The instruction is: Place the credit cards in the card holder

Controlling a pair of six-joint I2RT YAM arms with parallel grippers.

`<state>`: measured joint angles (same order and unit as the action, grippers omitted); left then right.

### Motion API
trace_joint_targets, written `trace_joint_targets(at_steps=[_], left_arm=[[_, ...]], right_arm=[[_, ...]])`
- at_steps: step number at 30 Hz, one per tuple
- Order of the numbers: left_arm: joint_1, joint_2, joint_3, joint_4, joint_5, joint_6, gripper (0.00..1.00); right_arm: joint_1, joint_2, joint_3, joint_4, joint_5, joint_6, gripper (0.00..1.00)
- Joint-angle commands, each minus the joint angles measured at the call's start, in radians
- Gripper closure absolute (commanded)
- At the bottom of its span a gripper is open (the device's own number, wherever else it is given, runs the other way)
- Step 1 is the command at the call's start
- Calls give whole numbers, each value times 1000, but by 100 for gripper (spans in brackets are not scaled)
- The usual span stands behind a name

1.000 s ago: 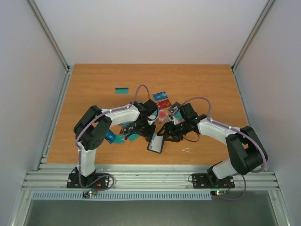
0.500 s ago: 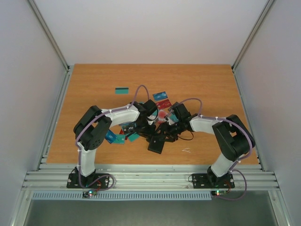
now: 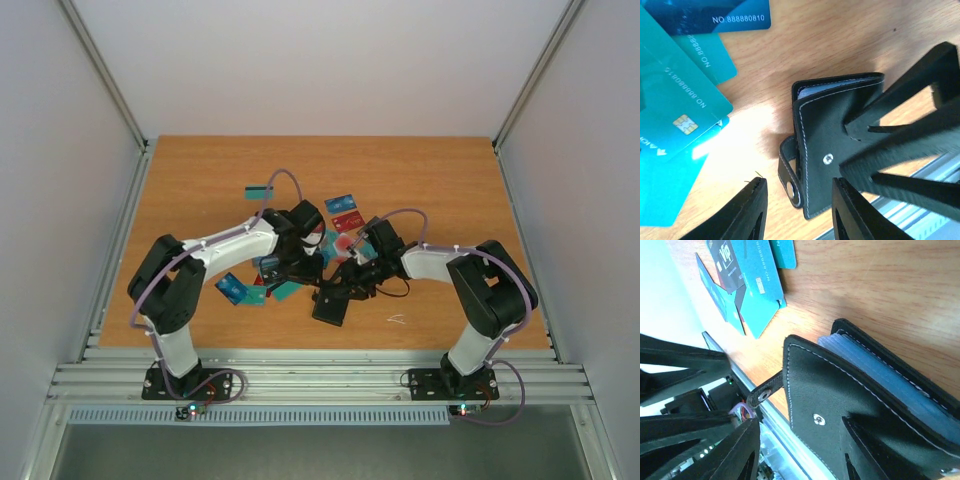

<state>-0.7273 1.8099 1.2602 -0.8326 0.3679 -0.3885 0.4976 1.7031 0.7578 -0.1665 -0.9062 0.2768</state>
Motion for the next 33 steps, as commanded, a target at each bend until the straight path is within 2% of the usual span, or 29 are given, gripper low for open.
trace_joint_targets(at_steps=[1,7,15,22,33], left_arm=[[17,-72,-12,-31,19,-2,63],[26,-119,-54,-26,45,25,66],[26,-119,-85,-9,60,64,74],[29,-84,-86,-13,64,89,75],[37,-30,-78,14,68,89,76]], right_arm=[[6,9,34,-4,11,-21,57],[10,-8,62,-28,-5,-21,72],[34,28,77,-19,-31,-24,79],[41,93,100,-13,-31,-52,80],[33,144,150,-130,57,-140,81]])
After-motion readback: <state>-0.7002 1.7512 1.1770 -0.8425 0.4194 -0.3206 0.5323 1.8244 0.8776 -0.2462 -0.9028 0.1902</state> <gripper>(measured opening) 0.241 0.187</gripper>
